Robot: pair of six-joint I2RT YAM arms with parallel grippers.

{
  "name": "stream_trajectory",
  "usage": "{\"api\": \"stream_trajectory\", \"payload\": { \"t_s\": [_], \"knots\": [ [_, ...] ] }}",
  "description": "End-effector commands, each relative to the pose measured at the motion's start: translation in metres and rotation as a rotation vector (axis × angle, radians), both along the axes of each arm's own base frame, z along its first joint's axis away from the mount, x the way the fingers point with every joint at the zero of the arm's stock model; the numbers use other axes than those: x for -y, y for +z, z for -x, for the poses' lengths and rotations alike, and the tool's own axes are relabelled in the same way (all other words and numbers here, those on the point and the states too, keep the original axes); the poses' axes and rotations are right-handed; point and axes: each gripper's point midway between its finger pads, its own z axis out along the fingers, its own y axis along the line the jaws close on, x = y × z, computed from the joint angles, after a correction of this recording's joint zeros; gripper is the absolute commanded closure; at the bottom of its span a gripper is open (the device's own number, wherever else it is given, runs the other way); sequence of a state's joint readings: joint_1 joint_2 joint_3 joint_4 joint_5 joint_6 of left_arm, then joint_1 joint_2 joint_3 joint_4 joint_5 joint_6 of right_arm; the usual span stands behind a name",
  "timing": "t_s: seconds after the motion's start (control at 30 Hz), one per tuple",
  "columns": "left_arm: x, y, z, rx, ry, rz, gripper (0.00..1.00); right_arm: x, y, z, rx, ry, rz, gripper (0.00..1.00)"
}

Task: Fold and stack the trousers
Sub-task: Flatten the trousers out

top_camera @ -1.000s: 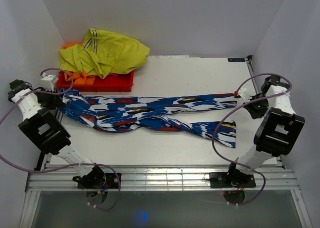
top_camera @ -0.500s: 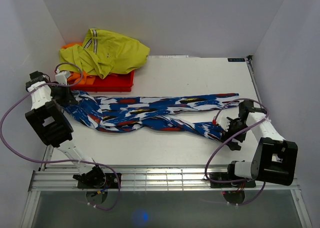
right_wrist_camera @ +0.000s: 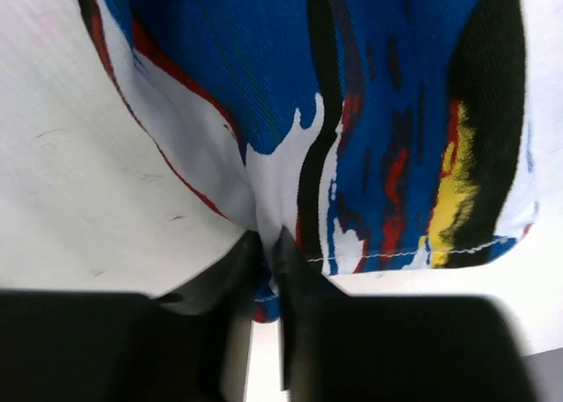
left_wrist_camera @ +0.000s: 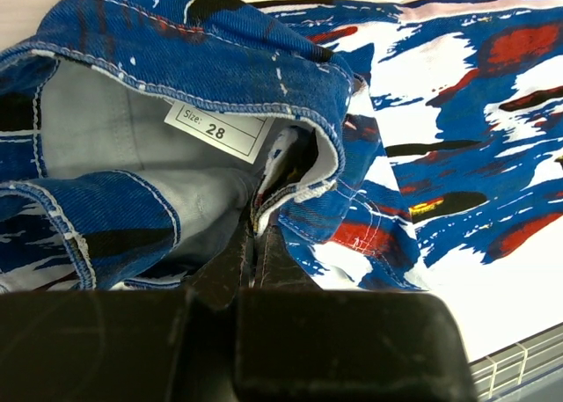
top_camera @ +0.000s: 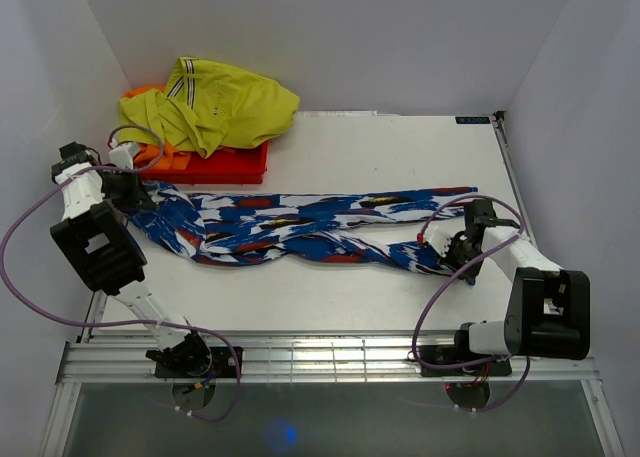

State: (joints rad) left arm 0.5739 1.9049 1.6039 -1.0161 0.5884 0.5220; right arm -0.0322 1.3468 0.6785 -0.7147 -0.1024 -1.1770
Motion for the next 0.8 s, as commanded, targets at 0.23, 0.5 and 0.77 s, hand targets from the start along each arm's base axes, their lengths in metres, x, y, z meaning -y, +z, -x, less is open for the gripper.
{"api": "stream_trajectory", "payload": {
  "t_s": [0.23, 0.5, 0.77],
  "knots": [
    [-0.006, 0.026, 0.014, 0.028, -0.015, -0.077, 1.00, 0.008, 0.043, -0.003, 0.131, 0.029, -0.040, 0.92],
    [-0.031, 0.059, 0.027, 0.080, -0.010, -0.107, 1.00, 0.055, 0.103, 0.002, 0.178, -0.007, -0.046, 0.92],
    [-0.035, 0.067, -0.003, 0.112, -0.032, -0.138, 1.00, 0.086, 0.129, -0.064, 0.216, -0.167, -0.124, 0.92]
  ]
}}
